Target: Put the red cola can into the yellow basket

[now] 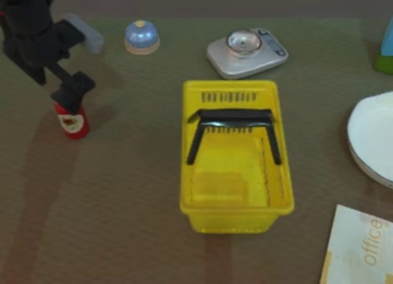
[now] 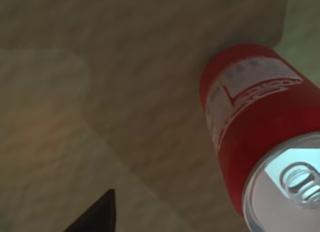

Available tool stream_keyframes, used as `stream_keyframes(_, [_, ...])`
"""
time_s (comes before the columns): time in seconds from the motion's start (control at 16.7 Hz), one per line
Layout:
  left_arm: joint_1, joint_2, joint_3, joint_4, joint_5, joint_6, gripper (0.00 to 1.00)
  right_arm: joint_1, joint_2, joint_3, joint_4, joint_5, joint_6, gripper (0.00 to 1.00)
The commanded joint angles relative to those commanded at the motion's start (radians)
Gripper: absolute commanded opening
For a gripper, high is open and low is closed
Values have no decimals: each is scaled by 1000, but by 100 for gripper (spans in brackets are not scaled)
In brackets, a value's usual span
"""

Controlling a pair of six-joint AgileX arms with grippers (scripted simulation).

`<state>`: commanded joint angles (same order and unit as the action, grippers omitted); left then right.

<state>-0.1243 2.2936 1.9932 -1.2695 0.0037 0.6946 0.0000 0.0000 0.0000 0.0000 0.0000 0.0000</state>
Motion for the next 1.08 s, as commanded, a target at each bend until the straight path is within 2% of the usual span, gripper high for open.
stream_keyframes(0.42, [-4,32,-133,165,1,2,100,0,0,0,0,0,0,100])
stream_keyframes(0.66, [-4,33,-137,171,1,2,100,0,0,0,0,0,0,100])
stream_keyframes(1.08, [-4,33,-137,171,1,2,47,0,0,0,0,0,0,100])
